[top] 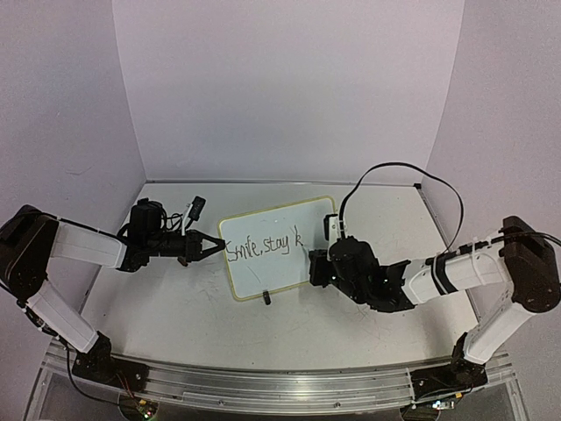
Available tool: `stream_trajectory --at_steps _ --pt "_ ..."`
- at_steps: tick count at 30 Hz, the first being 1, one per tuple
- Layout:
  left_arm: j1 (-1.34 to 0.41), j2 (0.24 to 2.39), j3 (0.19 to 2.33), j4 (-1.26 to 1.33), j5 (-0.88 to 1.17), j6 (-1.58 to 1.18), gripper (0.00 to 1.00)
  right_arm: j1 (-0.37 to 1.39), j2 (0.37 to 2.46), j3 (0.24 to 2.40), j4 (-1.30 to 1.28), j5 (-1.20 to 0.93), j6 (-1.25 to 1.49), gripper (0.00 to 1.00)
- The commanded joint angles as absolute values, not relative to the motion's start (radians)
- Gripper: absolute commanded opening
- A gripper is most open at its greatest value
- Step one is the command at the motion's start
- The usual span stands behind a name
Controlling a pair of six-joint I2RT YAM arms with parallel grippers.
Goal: Write a sentence on the whiteboard
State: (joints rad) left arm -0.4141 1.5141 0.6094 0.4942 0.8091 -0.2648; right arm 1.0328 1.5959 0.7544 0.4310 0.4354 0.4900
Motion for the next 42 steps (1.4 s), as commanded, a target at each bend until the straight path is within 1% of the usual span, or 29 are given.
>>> stream_trajectory --at_steps 1,8,18,26,36,42 --pt "-0.417 1.499 0.627 0.444 0.803 -0.253 0.0 1.024 1.504 0.759 0.445 0.471 0.434 0.0" --pt "-0.416 1.499 0.629 0.443 0.805 -0.252 0.0 0.97 1.531 0.777 0.491 0.37 0.412 0.0" --pt "-0.416 1.491 0.626 0.443 0.8 -0.252 0.0 0.963 1.573 0.814 0.51 0.344 0.385 0.0" --pt "-0.417 1.5 0.631 0.443 0.801 -0.249 0.0 0.962 1.591 0.804 0.469 0.391 0.424 0.0" --pt "-0.416 1.502 0.631 0.441 0.802 -0.25 0.0 0.962 1.557 0.783 0.448 0.412 0.434 0.0" --pt "-0.417 1.499 0.631 0.442 0.799 -0.252 0.0 0.967 1.526 0.733 0.539 0.347 0.407 0.0"
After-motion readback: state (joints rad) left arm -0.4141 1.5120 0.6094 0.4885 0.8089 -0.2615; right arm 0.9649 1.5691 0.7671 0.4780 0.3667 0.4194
